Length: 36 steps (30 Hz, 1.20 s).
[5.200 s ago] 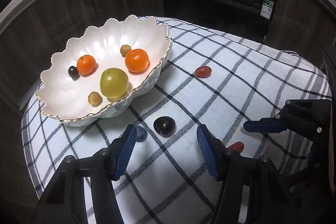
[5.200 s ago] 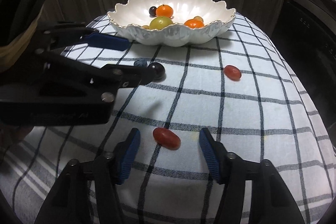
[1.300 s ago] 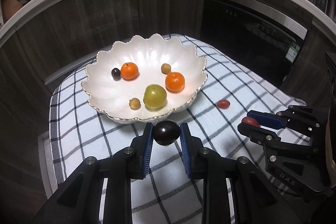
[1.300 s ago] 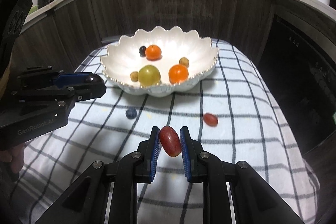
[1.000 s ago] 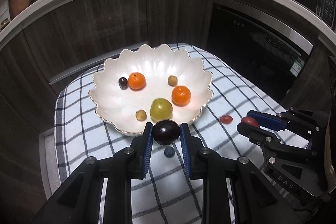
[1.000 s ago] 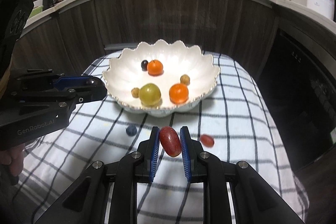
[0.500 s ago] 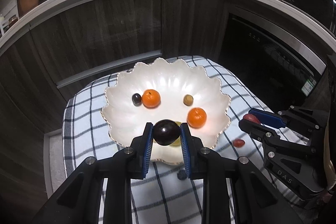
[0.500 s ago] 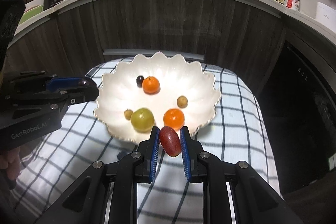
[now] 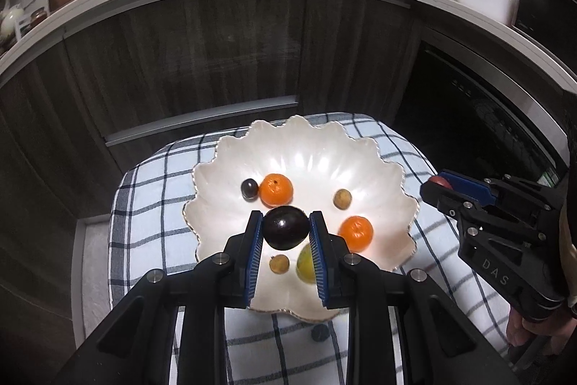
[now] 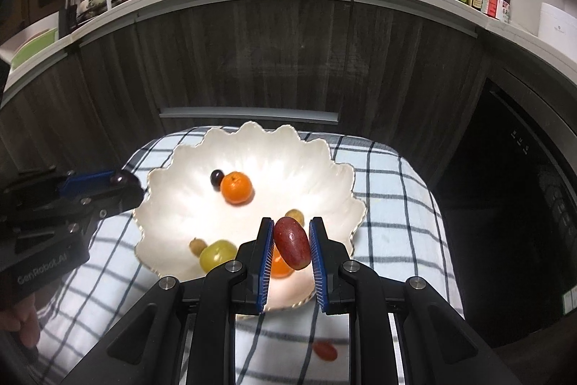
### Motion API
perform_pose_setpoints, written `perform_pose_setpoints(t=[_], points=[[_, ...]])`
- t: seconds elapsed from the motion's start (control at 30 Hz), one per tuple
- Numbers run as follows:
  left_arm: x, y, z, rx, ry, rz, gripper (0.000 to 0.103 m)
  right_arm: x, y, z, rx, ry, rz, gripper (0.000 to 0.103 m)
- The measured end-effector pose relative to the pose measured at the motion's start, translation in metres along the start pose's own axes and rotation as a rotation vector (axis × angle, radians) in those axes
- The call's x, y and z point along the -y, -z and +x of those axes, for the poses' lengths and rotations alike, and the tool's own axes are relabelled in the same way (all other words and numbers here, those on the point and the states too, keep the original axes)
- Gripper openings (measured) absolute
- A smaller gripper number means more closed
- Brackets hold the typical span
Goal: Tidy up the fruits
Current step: 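Carry the black fruit over the bowl with the left tool while the right tool carries the grape there, then open the left tool to drop the black fruit while the right tool releases the grape into the bowl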
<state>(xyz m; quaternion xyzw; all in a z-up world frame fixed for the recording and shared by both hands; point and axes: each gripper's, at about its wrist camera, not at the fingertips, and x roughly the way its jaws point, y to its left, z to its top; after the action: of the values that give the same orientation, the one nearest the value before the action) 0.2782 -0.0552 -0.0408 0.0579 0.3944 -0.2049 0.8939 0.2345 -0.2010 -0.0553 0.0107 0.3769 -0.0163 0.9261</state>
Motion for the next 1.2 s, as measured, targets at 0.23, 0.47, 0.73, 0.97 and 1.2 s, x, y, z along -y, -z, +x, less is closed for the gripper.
perform_pose_setpoints(t=[0.23, 0.47, 0.73, 0.97, 1.2], points=[[-0.008, -0.006, 0.013, 0.003, -0.026, -0.051, 0.026, 0.008, -0.010, 0.014, -0.003, 0.010, 0.024, 0.021], [-0.014, -0.007, 0.031, -0.008, -0.037, -0.082, 0.026, 0.015, -0.014, 0.033, -0.017, 0.021, 0.046, 0.021], [-0.019, -0.006, 0.052, -0.030, -0.046, -0.097, 0.026, 0.020, -0.016, 0.053, -0.037, 0.032, 0.066, 0.021], [-0.019, -0.004, 0.069, -0.050, -0.051, -0.104, 0.026, 0.026, -0.015, 0.070, -0.060, 0.042, 0.081, 0.021], [-0.021, -0.002, 0.086, -0.072, -0.060, -0.104, 0.026, 0.030, -0.010, 0.087, -0.092, 0.049, 0.091, 0.021]])
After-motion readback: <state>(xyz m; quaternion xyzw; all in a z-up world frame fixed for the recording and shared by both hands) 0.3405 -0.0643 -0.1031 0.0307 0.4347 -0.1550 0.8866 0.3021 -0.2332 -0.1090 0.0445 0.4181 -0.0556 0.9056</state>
